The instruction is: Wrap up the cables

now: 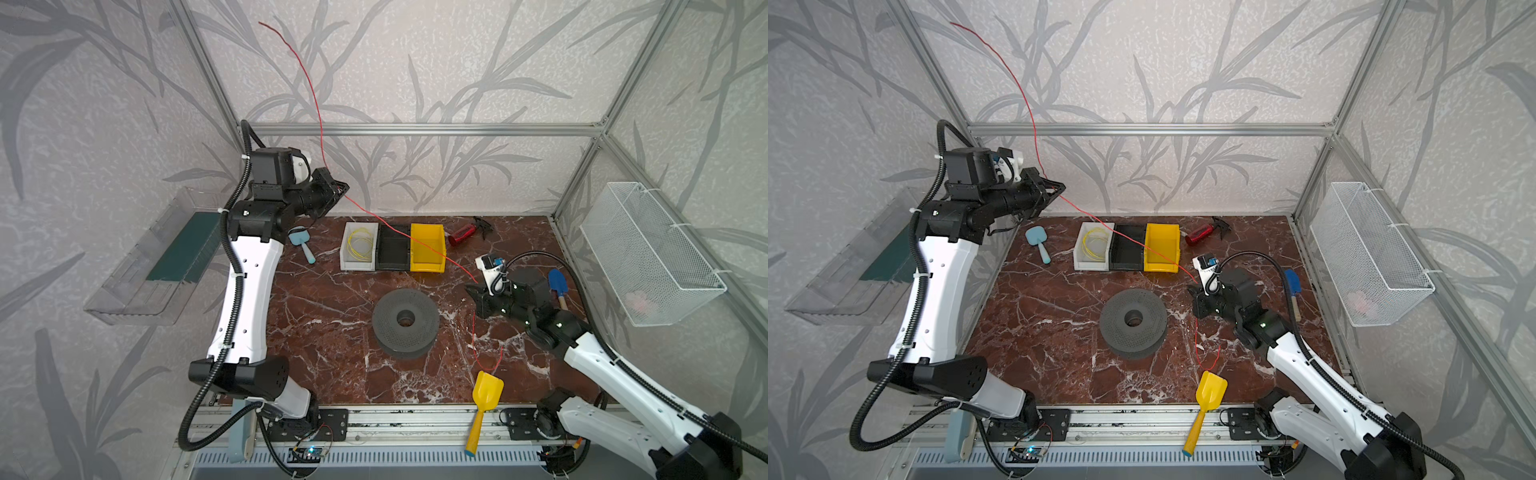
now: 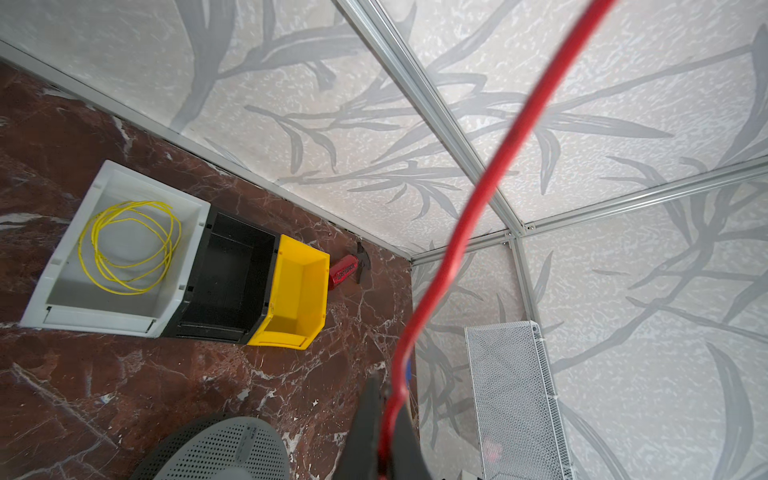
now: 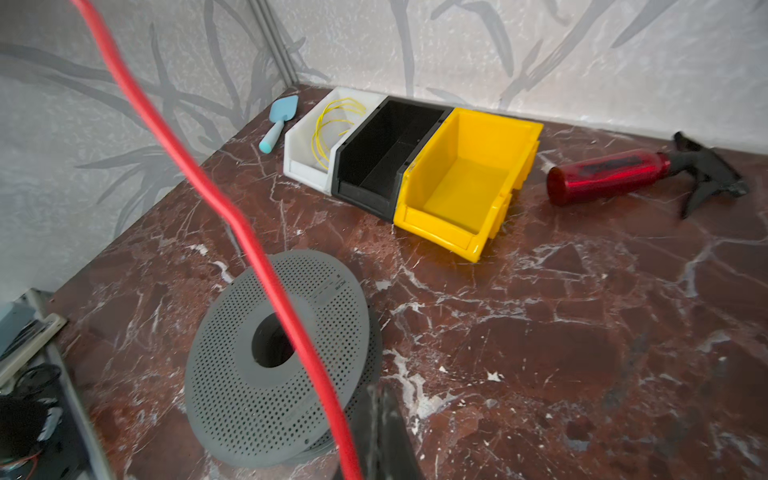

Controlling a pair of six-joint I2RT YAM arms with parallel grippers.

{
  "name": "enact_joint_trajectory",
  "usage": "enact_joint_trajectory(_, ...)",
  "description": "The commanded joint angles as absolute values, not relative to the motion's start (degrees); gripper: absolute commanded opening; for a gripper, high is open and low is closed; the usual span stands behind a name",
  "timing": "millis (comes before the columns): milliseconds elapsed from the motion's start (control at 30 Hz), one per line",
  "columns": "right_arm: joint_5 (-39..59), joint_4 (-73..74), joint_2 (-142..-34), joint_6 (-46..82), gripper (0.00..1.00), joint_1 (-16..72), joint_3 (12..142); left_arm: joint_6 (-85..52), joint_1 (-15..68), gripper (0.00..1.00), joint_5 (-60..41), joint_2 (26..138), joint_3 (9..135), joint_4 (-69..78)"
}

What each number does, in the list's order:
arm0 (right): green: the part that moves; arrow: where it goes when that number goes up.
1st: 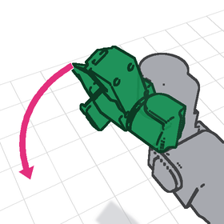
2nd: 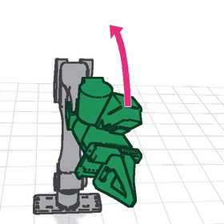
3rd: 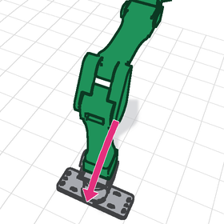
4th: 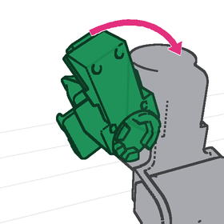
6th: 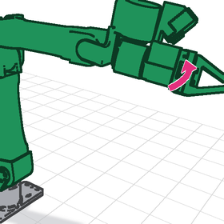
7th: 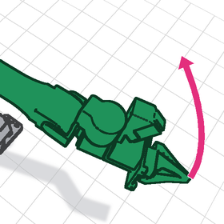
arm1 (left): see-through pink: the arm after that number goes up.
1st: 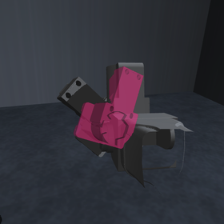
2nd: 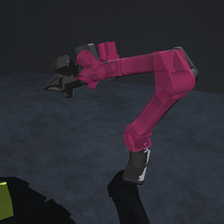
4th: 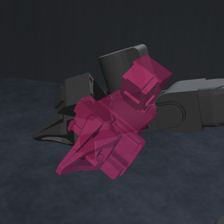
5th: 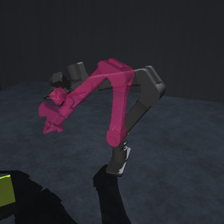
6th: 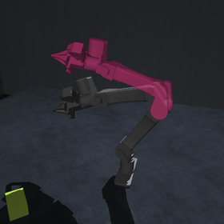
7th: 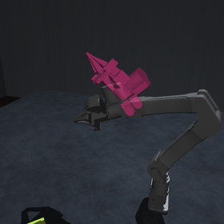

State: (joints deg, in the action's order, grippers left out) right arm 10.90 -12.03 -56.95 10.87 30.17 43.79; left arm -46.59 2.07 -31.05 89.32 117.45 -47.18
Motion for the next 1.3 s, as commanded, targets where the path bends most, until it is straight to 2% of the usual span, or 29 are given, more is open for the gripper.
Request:
enact_joint_trajectory(0, 16.7, -27.9, -59.0, 14.2, 0.00, 28.6, 44.5, -45.9, -3.1, 0.00, -21.4, 90.1, 120.5, -41.4)
enact_joint_trajectory(67, 24.1, -29.4, -61.2, 14.1, 0.00, 28.8, 48.5, -45.8, -2.9, 0.00, -24.4, 89.2, 115.8, -40.7)
enact_joint_trajectory(100, 26.4, -30.0, -62.2, 14.1, 0.00, 29.0, 50.3, -46.0, -2.9, 0.04, -25.5, 88.2, 113.0, -39.6)
enact_joint_trajectory(267, 32.2, -34.7, -67.4, 13.5, 0.00, 31.2, 60.5, -46.3, -2.9, 0.50, -29.1, 81.4, 98.6, -34.2)
enact_joint_trajectory(367, 35.0, -35.3, -69.3, 14.1, 0.00, 31.4, 64.4, -44.7, -2.9, 0.61, -30.3, 77.3, 94.7, -34.7)
enact_joint_trajectory(633, 37.9, -36.9, -74.3, 10.9, 0.00, 34.1, 72.1, -43.9, 0.8, 0.65, -35.1, 60.9, 83.4, -29.9)
enact_joint_trajectory(767, 37.6, -36.6, -78.6, 10.0, 0.00, 36.3, 76.2, -48.5, 12.6, 0.68, -32.9, 55.0, 73.1, -24.6)
enact_joint_trajectory(867, 36.5, -36.3, -81.7, 10.6, 0.00, 37.4, 78.9, -54.1, 21.2, 0.69, -29.6, 52.4, 62.4, -14.4)
enact_joint_trajectory(1033, 35.3, -34.4, -84.8, 12.7, 0.00, 39.5, 81.9, -55.7, 28.9, 0.68, -19.2, 52.1, 52.9, -7.2)
enact_joint_trajectory(1267, 34.4, -34.7, -86.9, 13.4, 0.00, 42.0, 84.3, -51.9, 31.9, 0.66, -17.0, 59.5, 55.9, -8.2)
